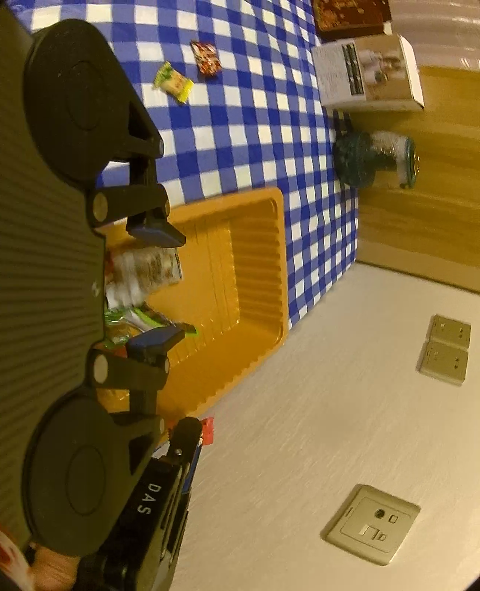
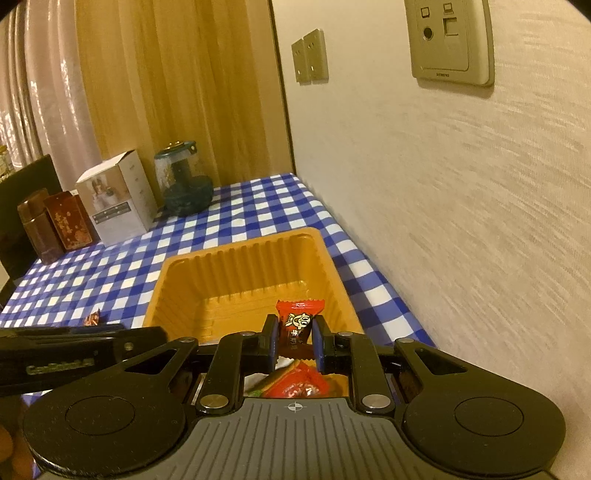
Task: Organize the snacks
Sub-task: 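Carry the cookie packet and red candy into the orange tray while both tools open, then withdraw both open tools from the tray toward the brown and yellow candies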
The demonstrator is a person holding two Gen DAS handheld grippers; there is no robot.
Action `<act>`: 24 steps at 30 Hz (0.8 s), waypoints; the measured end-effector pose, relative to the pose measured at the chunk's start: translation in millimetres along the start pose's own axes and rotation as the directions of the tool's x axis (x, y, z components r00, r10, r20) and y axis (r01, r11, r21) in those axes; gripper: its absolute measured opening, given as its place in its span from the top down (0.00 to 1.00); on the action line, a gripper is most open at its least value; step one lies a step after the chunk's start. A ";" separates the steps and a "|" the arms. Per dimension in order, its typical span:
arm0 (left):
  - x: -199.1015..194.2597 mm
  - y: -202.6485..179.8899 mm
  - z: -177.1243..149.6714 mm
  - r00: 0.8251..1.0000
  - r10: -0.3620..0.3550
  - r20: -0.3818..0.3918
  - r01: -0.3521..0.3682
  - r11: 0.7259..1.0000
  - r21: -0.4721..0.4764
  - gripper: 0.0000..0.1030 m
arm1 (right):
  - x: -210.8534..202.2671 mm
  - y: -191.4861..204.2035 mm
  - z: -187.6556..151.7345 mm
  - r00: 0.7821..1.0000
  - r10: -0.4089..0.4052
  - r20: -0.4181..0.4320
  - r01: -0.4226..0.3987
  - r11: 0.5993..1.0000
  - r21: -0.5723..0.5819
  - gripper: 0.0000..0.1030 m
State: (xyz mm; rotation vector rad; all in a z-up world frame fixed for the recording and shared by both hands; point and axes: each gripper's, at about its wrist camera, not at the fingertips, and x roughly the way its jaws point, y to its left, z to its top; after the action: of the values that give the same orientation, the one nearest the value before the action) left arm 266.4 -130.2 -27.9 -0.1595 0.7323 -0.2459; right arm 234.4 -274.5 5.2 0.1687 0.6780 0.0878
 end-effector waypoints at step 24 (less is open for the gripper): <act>-36.1 30.8 -19.7 0.999 0.034 0.006 -0.033 0.998 -0.055 0.57 | -4.1 7.9 3.0 0.997 0.067 0.031 -0.069 0.996 0.053 0.30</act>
State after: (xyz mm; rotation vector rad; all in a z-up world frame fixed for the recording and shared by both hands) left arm 232.3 -91.8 -26.3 -0.2003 0.7349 -0.1933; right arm 232.9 -267.6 11.5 0.2449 0.6465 0.1319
